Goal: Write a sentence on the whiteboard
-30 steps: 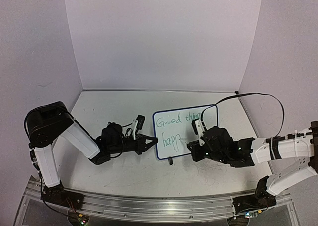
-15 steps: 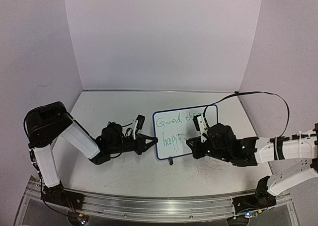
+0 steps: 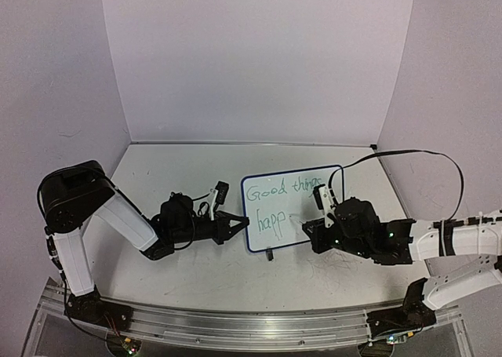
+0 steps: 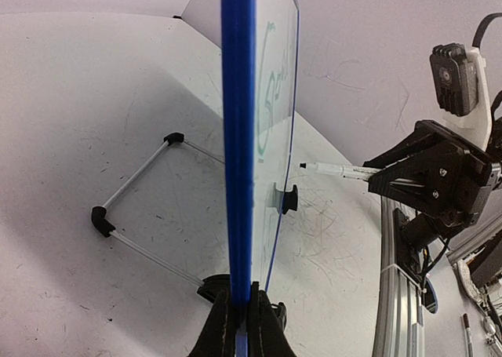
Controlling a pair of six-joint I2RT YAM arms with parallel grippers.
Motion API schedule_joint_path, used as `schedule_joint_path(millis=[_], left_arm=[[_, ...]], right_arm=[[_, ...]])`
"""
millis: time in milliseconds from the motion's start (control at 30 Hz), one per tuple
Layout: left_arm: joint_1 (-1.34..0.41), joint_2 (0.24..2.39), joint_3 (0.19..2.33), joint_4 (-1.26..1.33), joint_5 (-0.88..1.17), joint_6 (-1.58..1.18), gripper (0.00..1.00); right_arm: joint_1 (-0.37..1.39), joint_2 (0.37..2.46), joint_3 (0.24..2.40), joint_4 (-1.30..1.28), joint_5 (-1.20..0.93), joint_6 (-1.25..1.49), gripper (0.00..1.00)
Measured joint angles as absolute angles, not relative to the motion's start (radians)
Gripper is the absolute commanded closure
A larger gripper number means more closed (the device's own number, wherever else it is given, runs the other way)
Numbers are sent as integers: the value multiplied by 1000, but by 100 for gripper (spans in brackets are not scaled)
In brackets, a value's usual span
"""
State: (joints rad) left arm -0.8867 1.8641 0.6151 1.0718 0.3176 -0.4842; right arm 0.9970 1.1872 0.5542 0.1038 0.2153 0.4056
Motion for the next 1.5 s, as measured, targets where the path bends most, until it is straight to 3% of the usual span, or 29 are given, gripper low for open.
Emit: schedule_joint_path(millis=[1500], left_arm=[[-887, 1864, 615, 1070, 318, -480, 100]], right_arm=[[997, 1185, 544, 105, 229, 337, 100]])
